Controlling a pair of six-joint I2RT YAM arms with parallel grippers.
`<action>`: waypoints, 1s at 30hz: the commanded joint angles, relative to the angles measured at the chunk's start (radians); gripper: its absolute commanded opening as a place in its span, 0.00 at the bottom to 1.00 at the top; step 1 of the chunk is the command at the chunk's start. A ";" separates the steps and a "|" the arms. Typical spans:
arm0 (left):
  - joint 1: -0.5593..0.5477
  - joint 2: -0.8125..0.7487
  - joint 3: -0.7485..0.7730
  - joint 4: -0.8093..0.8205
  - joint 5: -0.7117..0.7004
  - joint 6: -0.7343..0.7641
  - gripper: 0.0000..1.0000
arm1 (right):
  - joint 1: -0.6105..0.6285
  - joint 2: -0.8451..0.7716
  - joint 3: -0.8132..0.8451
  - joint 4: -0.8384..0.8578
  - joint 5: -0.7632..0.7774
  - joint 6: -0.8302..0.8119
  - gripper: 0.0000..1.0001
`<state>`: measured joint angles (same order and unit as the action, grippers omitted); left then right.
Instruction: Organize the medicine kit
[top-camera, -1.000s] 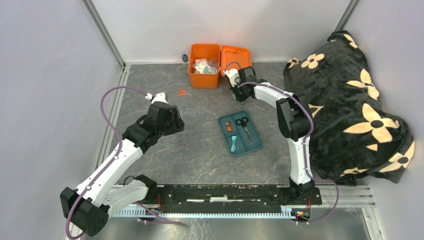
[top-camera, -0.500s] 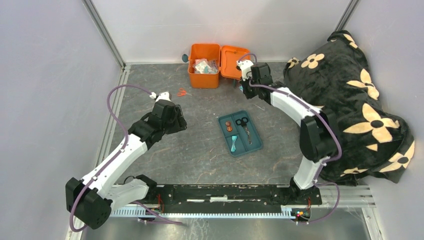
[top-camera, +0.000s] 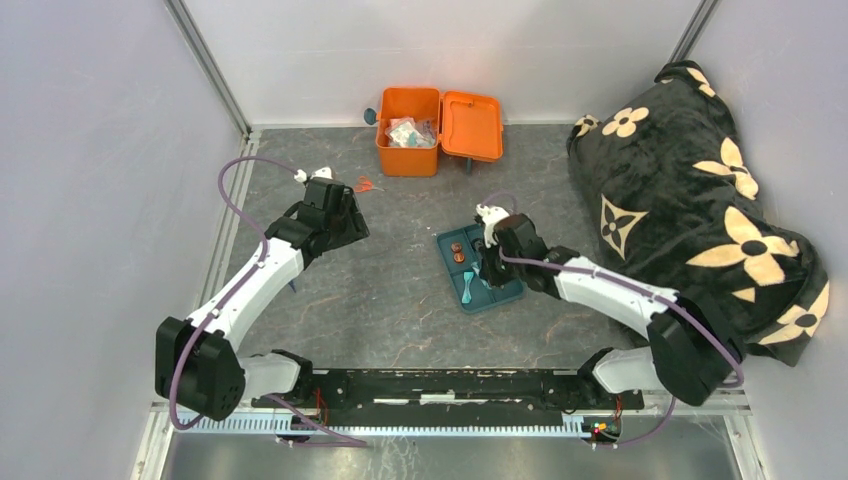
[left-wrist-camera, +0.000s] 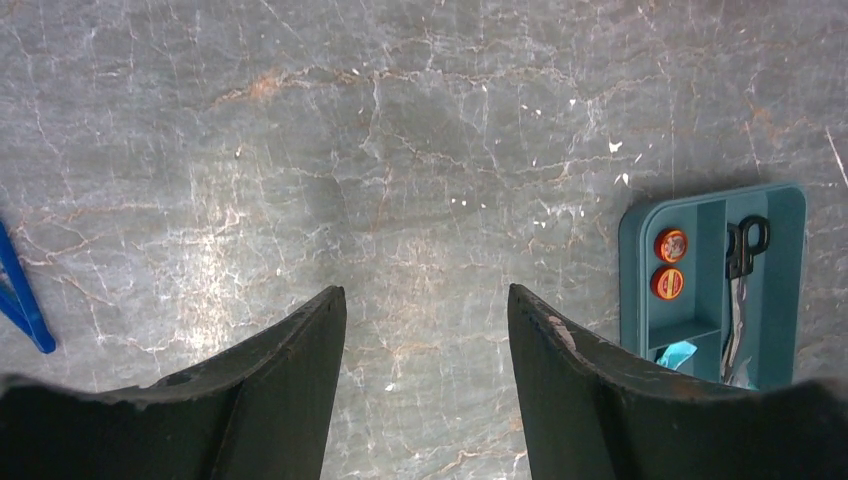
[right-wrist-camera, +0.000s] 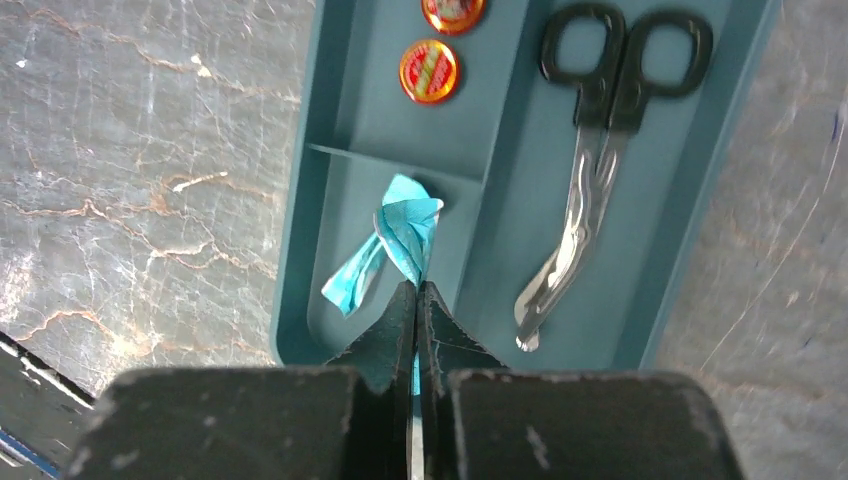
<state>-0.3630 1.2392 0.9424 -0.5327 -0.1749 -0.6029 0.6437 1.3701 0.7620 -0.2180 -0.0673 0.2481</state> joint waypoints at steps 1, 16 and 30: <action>0.021 0.020 0.044 0.055 0.040 0.050 0.67 | 0.013 -0.111 -0.113 0.138 0.110 0.210 0.02; 0.045 0.035 0.027 0.086 0.081 0.034 0.66 | 0.028 -0.112 -0.201 0.290 0.042 0.313 0.19; 0.168 0.223 0.184 0.148 0.182 -0.003 0.68 | 0.028 -0.245 -0.224 0.275 0.101 0.229 0.31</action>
<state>-0.2337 1.3792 1.0340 -0.4538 -0.0395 -0.5915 0.6678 1.1873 0.5545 0.0250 0.0044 0.5167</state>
